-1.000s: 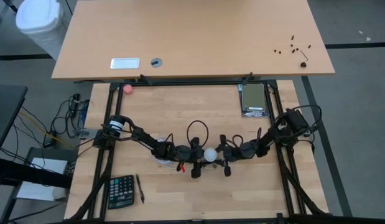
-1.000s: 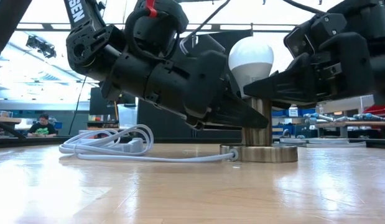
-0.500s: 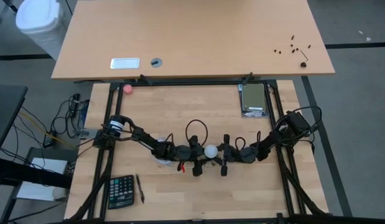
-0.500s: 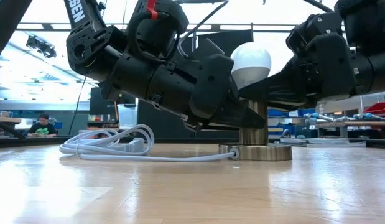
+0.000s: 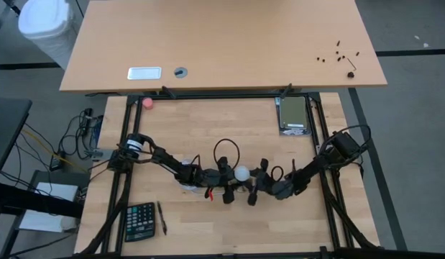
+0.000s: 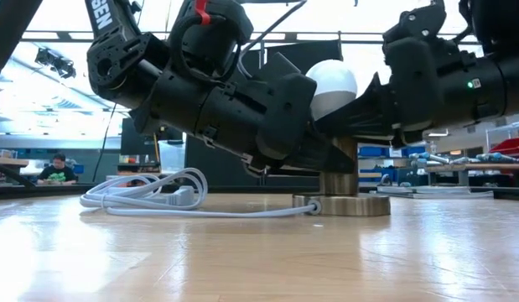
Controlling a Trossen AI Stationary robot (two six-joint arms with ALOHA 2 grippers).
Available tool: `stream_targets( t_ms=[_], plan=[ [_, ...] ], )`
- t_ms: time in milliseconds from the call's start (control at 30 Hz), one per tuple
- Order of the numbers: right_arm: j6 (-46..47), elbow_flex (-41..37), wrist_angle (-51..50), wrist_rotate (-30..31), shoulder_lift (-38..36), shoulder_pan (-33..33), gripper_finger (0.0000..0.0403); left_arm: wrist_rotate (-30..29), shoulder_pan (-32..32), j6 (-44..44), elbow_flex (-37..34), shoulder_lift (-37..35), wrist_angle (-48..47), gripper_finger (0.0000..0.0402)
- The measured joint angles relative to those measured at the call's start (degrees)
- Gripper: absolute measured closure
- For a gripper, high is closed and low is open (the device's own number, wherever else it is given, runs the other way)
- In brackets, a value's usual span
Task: Screw lightbulb
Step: Insert the lightbulb into the lamp
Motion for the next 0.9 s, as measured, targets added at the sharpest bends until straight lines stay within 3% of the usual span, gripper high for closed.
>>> stream_targets(
  t_ms=[267, 533, 900],
  plan=[
    [6.1, 5.8, -11.9, 10.7, 0.1, 2.0, 0.0240, -1.1, 0.0, 0.0, 0.0, 0.0, 0.1, 0.0204],
    [7.9, 6.8, -15.5, 11.7, 0.1, 2.0, 0.0231, -1.3, 0.0, 0.0, 0.0, 0.0, 0.1, 0.0204],
    [6.5, 5.4, -14.8, 7.7, -1.2, 2.3, 0.0092, -1.1, 0.0, 0.3, 0.1, 0.1, 0.2, 0.0204]
  ],
)
